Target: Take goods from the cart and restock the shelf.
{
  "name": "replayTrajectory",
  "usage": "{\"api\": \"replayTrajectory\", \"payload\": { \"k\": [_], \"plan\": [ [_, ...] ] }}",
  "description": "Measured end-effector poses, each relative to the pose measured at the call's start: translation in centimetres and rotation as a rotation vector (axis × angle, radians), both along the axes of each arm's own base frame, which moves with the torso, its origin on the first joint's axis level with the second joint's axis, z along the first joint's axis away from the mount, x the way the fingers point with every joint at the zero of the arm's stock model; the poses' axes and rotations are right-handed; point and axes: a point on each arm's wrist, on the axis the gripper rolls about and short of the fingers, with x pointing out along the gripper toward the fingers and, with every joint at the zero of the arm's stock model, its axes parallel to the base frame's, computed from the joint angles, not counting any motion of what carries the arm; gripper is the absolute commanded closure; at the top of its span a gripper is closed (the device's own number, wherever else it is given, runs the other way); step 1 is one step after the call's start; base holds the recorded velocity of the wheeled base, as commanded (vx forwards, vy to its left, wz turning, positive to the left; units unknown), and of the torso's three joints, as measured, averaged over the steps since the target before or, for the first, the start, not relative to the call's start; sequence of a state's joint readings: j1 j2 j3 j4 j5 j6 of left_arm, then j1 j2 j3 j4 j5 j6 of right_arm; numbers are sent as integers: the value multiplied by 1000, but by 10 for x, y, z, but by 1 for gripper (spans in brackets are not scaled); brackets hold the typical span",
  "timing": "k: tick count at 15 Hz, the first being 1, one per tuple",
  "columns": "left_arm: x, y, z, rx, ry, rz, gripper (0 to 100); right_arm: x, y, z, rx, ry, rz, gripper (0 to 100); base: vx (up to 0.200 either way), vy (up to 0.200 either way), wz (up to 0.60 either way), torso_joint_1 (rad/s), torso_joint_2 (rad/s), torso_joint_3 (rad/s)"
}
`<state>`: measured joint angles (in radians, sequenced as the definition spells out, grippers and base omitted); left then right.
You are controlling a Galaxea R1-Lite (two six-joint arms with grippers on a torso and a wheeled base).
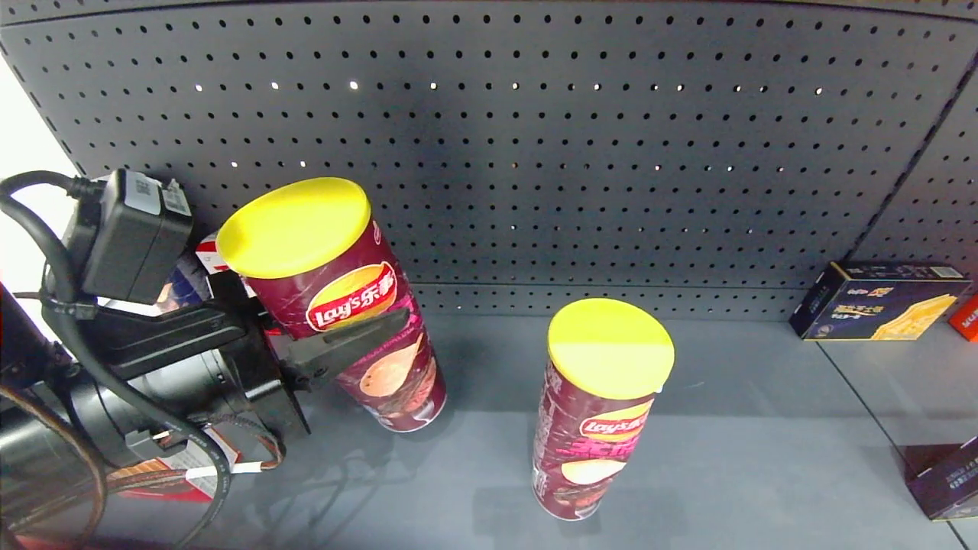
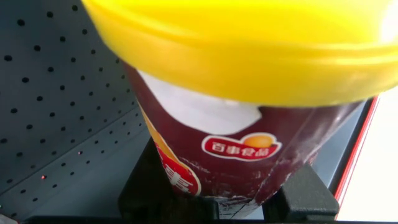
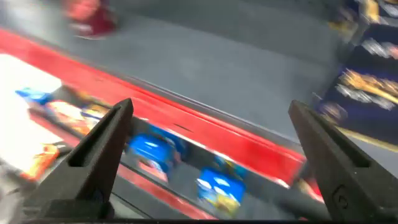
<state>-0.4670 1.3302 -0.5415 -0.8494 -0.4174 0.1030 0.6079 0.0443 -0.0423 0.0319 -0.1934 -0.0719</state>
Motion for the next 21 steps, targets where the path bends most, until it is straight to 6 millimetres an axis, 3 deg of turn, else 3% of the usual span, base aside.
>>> {"api": "replayTrajectory", "payload": {
  "k": [4, 6, 9, 13, 18, 21],
  "plan": [
    [-1, 0, -1, 1, 1, 0, 100, 0, 6, 1, -8, 41, -310, 0, 0, 0, 0, 0, 0, 0],
    [-1, 1, 0, 0, 0, -3, 100, -1, 7, 1, 5, 32, -343, 0, 0, 0, 0, 0, 0, 0],
    [-2, 0, -1, 1, 1, -10, 100, -5, 6, -1, 29, -8, -93, 0, 0, 0, 0, 0, 0, 0],
    [-2, 0, -1, 1, 0, -13, 100, -4, 2, -2, 41, -25, 96, 0, 0, 0, 0, 0, 0, 0],
    [-3, 0, -2, 3, 4, -20, 100, -4, 2, -4, 31, -31, 251, 0, 0, 0, 0, 0, 0, 0],
    [-3, -1, -2, 4, 8, -29, 100, -3, 3, -7, 50, -22, 255, 0, 0, 0, 0, 0, 0, 0]
  ]
}}
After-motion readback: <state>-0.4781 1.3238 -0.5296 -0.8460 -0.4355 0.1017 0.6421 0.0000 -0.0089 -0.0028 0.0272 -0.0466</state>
